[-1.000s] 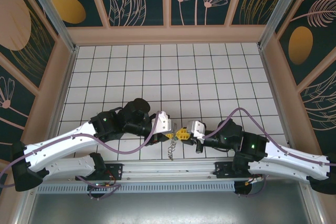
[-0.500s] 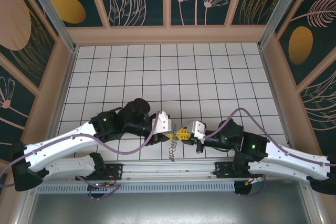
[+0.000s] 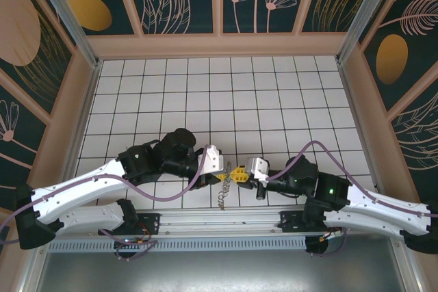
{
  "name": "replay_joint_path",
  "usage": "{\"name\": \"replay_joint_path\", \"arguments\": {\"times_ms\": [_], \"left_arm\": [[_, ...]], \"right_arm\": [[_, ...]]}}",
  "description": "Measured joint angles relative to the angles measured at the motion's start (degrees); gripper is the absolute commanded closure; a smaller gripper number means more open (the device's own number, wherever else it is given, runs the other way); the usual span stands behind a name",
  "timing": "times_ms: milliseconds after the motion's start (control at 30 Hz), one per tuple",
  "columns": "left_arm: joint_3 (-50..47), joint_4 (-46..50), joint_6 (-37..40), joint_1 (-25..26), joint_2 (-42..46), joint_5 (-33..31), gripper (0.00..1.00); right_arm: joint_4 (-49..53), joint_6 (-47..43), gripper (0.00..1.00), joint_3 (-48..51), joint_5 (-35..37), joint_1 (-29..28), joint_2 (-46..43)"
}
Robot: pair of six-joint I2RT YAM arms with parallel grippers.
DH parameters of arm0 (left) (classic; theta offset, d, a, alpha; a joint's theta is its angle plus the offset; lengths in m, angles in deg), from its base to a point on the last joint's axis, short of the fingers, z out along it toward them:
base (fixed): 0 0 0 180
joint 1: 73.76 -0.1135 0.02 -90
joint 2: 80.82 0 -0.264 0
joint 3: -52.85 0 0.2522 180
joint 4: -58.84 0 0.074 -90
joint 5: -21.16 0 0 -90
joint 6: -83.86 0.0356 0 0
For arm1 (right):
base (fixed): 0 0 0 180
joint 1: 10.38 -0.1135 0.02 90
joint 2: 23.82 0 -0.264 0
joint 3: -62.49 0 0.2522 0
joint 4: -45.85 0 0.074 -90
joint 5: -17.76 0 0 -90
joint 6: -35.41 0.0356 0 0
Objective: Put the keys on the keyring
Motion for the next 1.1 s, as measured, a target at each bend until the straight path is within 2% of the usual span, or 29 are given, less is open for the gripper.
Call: {"name": "replay_joint_path", "arguments": {"times_ms": [1100], "left_arm": [[0.0,0.0,0.0,0.0,0.1,-0.6,1.00]], "right_arm": [[0.0,0.0,1.00,0.0,0.2,0.0,0.6]]}}
